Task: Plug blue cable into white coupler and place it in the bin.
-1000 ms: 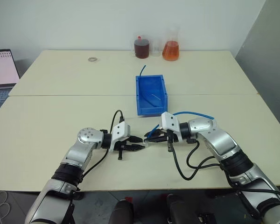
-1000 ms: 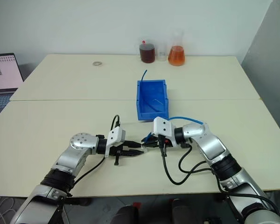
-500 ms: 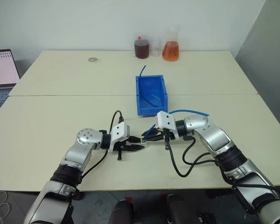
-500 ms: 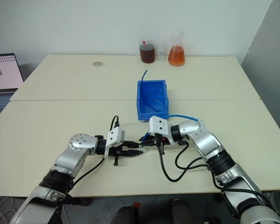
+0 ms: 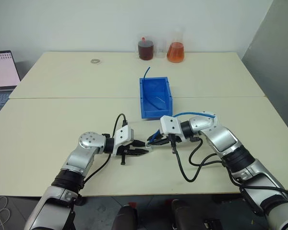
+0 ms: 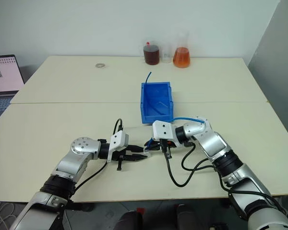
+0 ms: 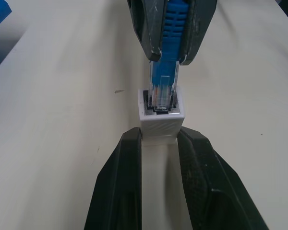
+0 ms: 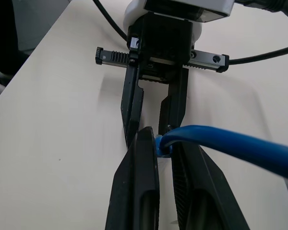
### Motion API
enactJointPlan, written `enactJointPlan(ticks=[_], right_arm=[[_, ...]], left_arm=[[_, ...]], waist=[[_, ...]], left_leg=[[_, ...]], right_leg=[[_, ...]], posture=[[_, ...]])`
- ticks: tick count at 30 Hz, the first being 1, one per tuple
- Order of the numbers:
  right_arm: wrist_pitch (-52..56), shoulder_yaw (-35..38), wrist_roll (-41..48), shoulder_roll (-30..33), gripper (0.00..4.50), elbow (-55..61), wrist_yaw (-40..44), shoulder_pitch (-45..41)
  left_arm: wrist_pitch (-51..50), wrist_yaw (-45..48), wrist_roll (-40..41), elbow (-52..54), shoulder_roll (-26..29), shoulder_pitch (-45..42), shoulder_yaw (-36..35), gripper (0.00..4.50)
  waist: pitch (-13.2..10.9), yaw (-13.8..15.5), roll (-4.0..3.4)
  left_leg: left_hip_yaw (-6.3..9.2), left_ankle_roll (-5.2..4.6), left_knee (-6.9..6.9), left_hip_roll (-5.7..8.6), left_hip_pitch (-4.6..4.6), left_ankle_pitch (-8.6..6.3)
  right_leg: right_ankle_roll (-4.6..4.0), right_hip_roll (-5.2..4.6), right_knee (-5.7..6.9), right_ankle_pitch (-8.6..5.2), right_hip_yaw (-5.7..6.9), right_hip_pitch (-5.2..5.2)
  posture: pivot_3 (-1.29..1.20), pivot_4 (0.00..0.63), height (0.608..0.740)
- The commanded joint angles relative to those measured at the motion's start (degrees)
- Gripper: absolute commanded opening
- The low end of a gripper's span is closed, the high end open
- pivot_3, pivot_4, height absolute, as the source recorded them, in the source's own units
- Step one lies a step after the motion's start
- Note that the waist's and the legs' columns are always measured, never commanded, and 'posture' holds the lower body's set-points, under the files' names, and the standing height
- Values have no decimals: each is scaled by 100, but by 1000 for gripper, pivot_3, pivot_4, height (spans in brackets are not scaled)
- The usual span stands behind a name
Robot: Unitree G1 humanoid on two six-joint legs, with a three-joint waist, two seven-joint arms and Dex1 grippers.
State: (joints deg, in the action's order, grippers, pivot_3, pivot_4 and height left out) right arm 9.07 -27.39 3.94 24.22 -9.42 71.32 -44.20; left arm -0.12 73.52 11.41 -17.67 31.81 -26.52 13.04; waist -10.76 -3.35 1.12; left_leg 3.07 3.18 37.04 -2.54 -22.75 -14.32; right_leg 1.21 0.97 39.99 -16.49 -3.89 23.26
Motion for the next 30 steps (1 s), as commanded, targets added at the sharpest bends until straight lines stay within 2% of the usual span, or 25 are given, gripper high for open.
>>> enactJointPlan(ticks=[1,13,30], right_arm=[[-15,-249,-284,7,93,-230,205,-120],[47,-571,-628,-241,93,-768,484,-616],[152,-994,-1141,262,93,-737,1250,-936]], left_arm=[[-11,54,7,187,82,62,-56,763],[-32,26,-1,193,73,67,-35,763],[-34,22,-21,155,51,45,-28,763]], waist=[[0,-1,0],[5,3,-1],[9,-2,-4]], left_leg=[[0,0,0,0,0,0],[0,0,1,0,8,0],[1,0,0,-1,12,0]], right_leg=[[0,0,0,0,-1,0],[-1,0,5,0,0,-5],[-1,0,5,0,1,-7]], posture=[[0,150,740],[0,150,740],[0,150,740]])
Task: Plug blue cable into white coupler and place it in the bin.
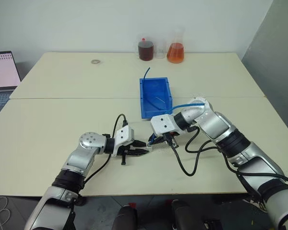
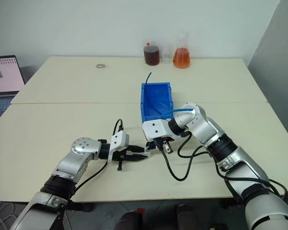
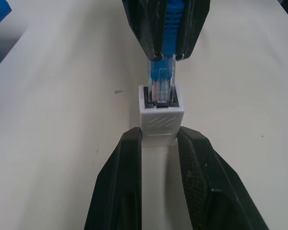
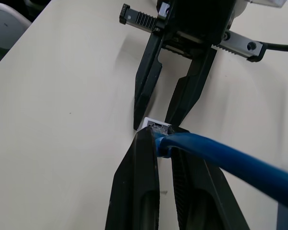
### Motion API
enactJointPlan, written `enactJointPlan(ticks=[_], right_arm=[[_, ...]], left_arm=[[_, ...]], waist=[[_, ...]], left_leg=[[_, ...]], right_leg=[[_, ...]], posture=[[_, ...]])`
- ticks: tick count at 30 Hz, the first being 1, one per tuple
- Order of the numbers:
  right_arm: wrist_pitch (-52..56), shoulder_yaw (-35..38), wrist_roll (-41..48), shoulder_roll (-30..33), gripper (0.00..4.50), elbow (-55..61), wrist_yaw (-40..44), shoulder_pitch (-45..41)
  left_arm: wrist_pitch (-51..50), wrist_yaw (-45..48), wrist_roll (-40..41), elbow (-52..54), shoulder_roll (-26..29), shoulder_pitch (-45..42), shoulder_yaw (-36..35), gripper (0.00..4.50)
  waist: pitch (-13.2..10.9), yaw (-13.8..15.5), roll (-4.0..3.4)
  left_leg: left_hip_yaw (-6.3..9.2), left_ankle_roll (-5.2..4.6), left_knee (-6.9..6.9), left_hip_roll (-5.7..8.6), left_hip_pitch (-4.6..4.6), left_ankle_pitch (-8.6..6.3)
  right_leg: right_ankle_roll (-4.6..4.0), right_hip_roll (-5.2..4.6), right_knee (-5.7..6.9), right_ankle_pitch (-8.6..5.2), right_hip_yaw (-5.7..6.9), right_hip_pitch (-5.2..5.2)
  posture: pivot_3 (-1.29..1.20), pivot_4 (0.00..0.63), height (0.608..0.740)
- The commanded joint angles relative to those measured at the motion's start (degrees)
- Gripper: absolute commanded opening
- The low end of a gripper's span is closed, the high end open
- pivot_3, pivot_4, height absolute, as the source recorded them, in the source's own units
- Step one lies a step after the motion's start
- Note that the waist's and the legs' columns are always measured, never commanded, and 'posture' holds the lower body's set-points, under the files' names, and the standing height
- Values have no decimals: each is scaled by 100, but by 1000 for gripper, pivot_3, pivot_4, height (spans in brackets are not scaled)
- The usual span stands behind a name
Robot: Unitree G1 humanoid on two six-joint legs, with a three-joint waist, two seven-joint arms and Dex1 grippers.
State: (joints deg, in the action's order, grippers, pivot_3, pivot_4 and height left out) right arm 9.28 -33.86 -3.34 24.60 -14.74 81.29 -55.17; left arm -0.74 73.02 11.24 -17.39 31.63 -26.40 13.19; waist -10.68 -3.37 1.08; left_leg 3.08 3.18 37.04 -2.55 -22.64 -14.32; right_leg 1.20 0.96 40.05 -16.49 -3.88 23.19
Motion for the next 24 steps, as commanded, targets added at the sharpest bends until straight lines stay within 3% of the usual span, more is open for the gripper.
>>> enactJointPlan(ticks=[1,24], right_arm=[[140,-345,-412,217,93,-199,250,166],[658,-271,-474,-553,93,-707,102,-263]], left_arm=[[34,71,-7,119,62,27,-41,763],[-30,-16,-22,313,43,199,-31,763]], waist=[[0,0,0],[24,-11,-5]], left_leg=[[0,0,0,0,0,0],[-2,0,-1,-2,14,0]], right_leg=[[0,0,0,0,0,0],[0,2,5,0,-3,-6]], posture=[[0,150,740],[0,150,740]])
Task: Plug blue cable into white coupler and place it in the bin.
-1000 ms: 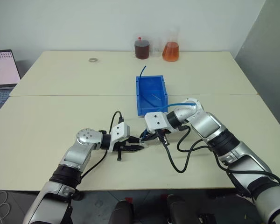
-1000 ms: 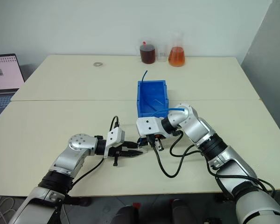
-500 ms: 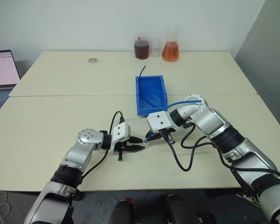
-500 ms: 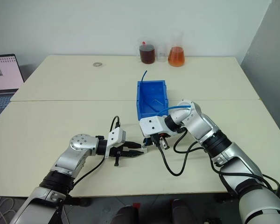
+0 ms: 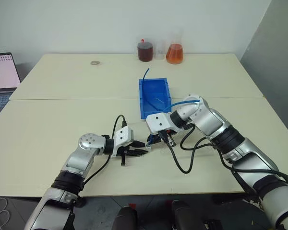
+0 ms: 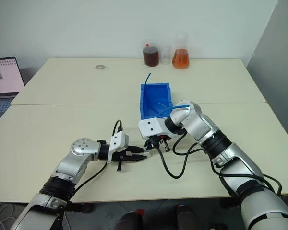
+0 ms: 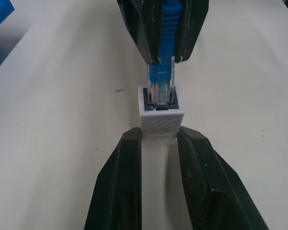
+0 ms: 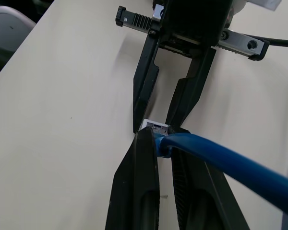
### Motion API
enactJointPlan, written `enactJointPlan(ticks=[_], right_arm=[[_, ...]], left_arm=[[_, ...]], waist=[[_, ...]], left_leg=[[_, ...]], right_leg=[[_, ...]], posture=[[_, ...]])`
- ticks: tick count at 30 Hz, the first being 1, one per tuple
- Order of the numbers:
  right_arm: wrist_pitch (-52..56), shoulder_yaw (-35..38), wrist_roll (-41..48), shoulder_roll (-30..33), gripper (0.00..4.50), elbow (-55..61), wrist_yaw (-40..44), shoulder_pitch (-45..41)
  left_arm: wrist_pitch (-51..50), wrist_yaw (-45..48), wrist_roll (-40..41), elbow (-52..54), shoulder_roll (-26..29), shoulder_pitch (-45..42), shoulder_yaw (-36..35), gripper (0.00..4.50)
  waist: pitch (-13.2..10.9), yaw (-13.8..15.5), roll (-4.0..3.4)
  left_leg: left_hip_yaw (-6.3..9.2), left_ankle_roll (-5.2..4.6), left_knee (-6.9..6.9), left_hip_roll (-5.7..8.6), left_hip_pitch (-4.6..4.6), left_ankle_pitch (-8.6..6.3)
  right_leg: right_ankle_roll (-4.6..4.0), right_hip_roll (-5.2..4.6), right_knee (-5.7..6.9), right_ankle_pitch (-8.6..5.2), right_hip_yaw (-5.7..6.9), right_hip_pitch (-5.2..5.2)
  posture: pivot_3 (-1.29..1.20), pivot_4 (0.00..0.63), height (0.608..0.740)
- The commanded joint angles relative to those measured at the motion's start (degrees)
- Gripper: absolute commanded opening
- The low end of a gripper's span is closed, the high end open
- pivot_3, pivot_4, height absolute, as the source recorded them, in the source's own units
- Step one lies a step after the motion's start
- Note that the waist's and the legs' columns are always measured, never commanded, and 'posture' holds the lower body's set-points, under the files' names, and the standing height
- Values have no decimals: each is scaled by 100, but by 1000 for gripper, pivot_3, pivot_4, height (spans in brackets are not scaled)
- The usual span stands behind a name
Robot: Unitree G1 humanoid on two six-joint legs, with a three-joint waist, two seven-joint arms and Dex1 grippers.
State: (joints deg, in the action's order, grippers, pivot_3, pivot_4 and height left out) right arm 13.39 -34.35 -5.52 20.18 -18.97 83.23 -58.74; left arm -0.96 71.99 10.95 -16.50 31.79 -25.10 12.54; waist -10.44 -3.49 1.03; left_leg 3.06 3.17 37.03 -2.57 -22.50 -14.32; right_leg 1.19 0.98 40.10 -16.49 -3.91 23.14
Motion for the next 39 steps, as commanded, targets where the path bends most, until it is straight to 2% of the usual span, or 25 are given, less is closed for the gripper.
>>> enactJointPlan(ticks=[1,6,12,24,39], right_arm=[[293,-202,-243,-137,93,-286,-109,92],[696,69,-116,-412,93,-374,-415,42],[645,136,-235,-506,93,-490,-562,7],[-683,-356,-562,288,93,-319,114,11],[-737,-388,-494,426,93,-481,250,-61]], left_arm=[[-13,84,6,233,25,73,36,763],[-21,92,-13,209,23,38,46,763],[-38,115,-13,207,37,25,36,763],[-78,126,-32,195,39,4,42,763],[-47,109,-78,85,-33,-120,72,763]], waist=[[0,2,0],[0,18,0],[0,8,0],[0,20,0],[0,22,0]], left_leg=[[0,0,0,0,0,0],[1,0,2,2,-2,0],[2,0,1,1,0,0],[2,0,2,4,-3,1],[2,0,0,3,-4,1]], right_leg=[[0,0,1,0,0,0],[0,-1,1,0,1,-1],[0,0,5,0,2,0],[0,-1,4,0,2,0],[0,-2,0,0,2,0]], posture=[[0,150,740],[0,150,740],[0,150,740],[0,150,740],[0,150,740]])
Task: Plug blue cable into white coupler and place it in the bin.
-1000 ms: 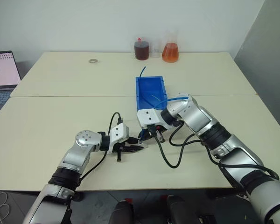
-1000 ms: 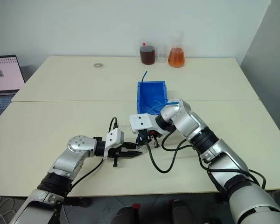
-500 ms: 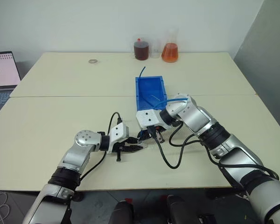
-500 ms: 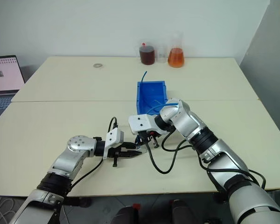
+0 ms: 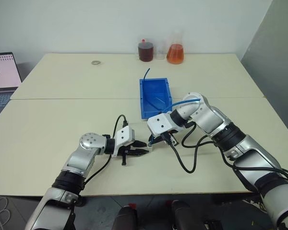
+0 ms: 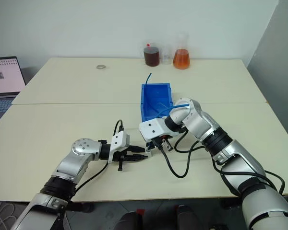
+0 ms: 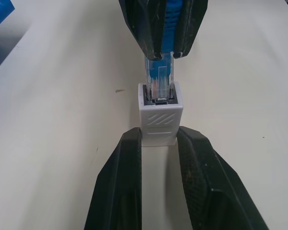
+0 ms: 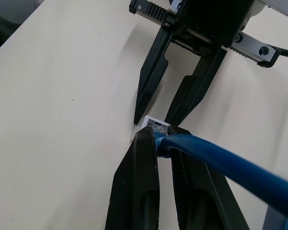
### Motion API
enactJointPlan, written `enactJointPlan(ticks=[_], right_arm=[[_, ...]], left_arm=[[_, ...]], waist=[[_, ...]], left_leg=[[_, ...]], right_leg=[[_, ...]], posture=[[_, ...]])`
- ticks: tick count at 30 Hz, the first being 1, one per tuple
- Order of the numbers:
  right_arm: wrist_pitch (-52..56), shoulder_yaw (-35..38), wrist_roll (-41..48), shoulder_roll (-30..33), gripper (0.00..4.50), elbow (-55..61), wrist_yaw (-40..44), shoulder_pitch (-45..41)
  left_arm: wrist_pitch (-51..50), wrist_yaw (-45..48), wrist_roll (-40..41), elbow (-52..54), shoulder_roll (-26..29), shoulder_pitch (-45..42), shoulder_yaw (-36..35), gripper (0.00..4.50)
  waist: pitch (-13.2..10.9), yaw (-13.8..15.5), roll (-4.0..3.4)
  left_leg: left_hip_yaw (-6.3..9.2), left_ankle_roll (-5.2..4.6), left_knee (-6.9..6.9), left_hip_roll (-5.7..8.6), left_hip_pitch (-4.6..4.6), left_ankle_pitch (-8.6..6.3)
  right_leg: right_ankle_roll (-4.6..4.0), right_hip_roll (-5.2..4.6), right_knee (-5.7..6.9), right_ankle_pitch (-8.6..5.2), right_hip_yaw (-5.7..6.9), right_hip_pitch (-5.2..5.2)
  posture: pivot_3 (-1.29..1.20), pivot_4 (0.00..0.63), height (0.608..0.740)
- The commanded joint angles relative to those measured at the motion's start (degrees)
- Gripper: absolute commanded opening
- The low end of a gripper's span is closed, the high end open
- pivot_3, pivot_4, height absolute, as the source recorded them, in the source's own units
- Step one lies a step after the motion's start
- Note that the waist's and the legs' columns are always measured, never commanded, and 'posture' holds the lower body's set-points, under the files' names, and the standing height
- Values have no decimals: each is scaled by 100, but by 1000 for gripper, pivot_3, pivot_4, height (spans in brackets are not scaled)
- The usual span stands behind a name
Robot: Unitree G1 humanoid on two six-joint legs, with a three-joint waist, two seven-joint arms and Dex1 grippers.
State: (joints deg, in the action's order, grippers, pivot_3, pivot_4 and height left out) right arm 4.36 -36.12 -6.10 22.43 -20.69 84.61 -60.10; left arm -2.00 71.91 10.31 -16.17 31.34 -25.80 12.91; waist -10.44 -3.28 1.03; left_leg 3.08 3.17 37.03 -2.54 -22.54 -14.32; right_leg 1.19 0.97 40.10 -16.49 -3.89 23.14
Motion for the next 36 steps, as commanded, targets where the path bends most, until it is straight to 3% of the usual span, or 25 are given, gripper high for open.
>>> enactJointPlan(ticks=[1,18,30,36], right_arm=[[196,-210,-424,193,93,-307,127,78],[134,-305,-444,76,93,-511,158,-18],[693,-64,-224,-254,93,-536,143,-246],[1472,166,109,-455,93,-241,278,-362]], left_arm=[[52,114,-12,58,11,-52,35,763],[42,79,-1,137,47,47,18,763],[52,93,-11,185,57,127,32,763],[76,77,-30,168,44,131,39,763]], waist=[[0,2,0],[0,3,0],[0,-11,-1],[0,-10,-1]], left_leg=[[0,0,0,0,0,0],[0,0,0,0,1,0],[-1,0,-1,-2,5,0],[0,0,-1,-2,3,0]], right_leg=[[0,0,0,0,0,0],[0,0,0,0,0,0],[0,1,2,0,-1,-1],[0,1,2,0,0,0]], posture=[[0,150,740],[0,150,740],[0,150,740],[0,150,740]])
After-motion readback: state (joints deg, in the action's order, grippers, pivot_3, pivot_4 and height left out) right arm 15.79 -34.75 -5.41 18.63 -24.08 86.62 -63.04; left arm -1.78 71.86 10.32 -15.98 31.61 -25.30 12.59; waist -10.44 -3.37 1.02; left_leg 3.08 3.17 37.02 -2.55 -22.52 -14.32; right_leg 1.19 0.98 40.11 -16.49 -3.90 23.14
